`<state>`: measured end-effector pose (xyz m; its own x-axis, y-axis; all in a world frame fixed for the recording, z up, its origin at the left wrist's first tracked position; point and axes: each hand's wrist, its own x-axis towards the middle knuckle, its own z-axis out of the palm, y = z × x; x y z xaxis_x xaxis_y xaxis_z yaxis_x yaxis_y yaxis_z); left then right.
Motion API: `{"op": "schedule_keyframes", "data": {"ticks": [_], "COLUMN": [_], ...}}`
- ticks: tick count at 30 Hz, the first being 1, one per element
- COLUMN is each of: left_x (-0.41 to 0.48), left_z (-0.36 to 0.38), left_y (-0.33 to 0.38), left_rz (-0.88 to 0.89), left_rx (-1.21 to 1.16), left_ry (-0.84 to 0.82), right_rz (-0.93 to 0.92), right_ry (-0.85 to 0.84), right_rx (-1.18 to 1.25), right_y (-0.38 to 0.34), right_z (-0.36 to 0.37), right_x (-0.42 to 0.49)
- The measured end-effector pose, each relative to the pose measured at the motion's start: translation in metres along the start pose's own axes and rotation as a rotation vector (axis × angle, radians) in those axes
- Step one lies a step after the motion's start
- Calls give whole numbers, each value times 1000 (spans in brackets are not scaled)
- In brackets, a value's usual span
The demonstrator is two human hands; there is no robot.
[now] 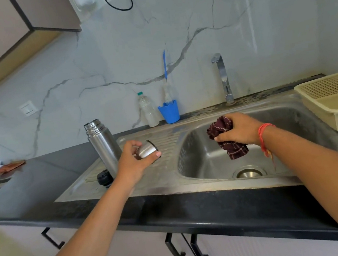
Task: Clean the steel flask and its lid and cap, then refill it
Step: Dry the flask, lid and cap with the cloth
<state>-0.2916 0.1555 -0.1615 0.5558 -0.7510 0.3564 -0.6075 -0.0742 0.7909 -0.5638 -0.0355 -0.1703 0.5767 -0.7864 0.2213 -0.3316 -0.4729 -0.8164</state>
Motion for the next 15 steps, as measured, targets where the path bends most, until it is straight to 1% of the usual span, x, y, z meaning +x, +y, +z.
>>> {"op": "schedule_keyframes", "data": {"ticks": [2, 9, 12, 15], "left_x": [-2, -12, -13, -12], "left_z": [-5, -22, -26, -27], "left_y": [-11, -27, -34, -33], "left_rz": [-5, -1, 1, -1], "left_rx": [21, 219, 259, 338], "left_ry": [0, 60, 27, -48], "right_rz": [4, 10, 12, 12], "right_ry": [2, -9, -13, -14], "right_rx": [6, -13, -18, -35], "right_y": [0, -1, -1, -1], "right_z": [-1, 0, 0, 0], "right_x": [-1, -5, -5, -7]}}
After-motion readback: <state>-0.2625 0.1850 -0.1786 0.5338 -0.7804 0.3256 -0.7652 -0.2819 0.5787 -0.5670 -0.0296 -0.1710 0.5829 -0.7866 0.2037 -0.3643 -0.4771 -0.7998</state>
